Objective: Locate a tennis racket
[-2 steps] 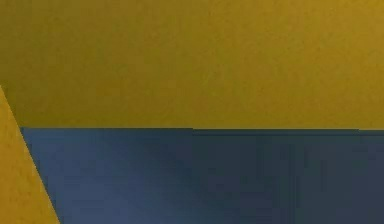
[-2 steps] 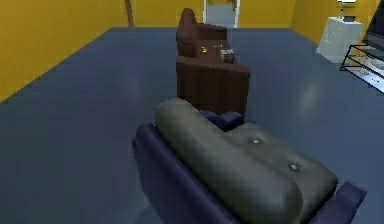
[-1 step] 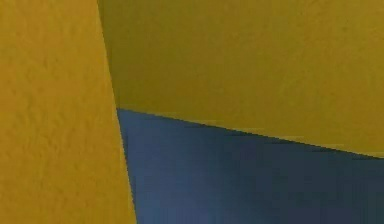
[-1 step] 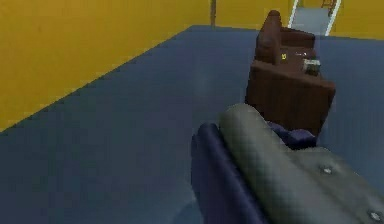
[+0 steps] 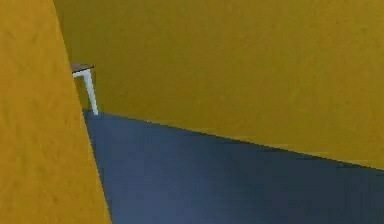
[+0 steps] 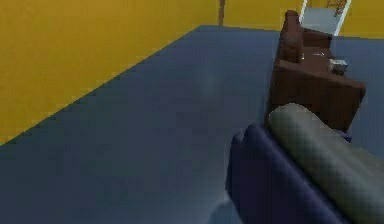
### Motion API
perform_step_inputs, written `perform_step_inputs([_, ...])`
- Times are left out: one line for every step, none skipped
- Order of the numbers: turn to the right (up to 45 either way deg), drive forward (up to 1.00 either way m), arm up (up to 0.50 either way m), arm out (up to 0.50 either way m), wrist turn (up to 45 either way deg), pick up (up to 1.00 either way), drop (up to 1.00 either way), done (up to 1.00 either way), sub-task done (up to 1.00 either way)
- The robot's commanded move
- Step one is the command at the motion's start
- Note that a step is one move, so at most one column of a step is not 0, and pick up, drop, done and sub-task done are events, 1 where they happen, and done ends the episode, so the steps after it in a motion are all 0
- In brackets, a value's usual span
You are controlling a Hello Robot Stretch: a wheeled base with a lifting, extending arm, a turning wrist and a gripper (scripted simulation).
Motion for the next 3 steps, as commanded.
perform_step_inputs([45.0,0.0,0.0,0.0,0.0,0.0,0.0,0.0,0.0])
perform_step_inputs([24.0,0.0,0.0,0.0,0.0,0.0,0.0,0.0,0.0])
perform_step_inputs([0.0,1.0,0.0,0.0,0.0,0.0,0.0,0.0,0.0])
